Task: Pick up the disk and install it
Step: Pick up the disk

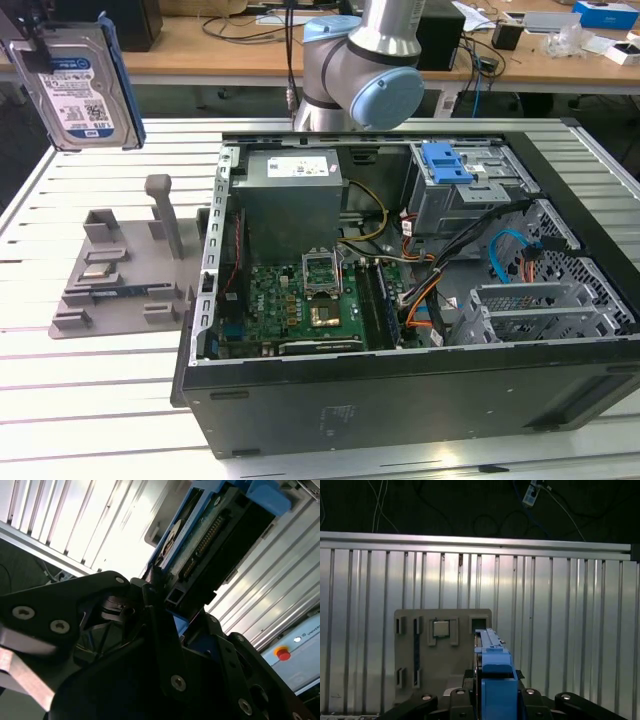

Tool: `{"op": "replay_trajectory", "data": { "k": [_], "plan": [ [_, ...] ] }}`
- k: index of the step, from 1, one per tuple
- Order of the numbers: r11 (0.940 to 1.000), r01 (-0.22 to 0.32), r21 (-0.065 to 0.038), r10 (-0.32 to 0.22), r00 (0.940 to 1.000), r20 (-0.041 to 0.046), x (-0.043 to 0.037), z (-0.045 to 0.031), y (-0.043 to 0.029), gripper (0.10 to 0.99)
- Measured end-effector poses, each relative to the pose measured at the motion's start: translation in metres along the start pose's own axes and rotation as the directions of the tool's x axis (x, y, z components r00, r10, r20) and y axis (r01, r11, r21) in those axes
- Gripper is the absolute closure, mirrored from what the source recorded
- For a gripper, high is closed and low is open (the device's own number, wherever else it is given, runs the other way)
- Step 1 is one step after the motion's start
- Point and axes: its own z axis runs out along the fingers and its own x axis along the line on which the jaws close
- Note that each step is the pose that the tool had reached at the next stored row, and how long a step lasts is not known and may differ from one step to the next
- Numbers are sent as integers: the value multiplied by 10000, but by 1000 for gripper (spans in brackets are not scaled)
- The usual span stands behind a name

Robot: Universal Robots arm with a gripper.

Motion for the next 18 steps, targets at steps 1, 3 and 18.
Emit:
{"op": "replay_trajectory", "data": {
  "k": [1,3,18],
  "plan": [
    [10000,0,0,0,10000,0,-1,-32,1,718],
    [10000,0,0,0,10000,0,-4,-77,2,718],
    [10000,0,-1,0,10000,0,-17,-576,15,718]
  ]
}}
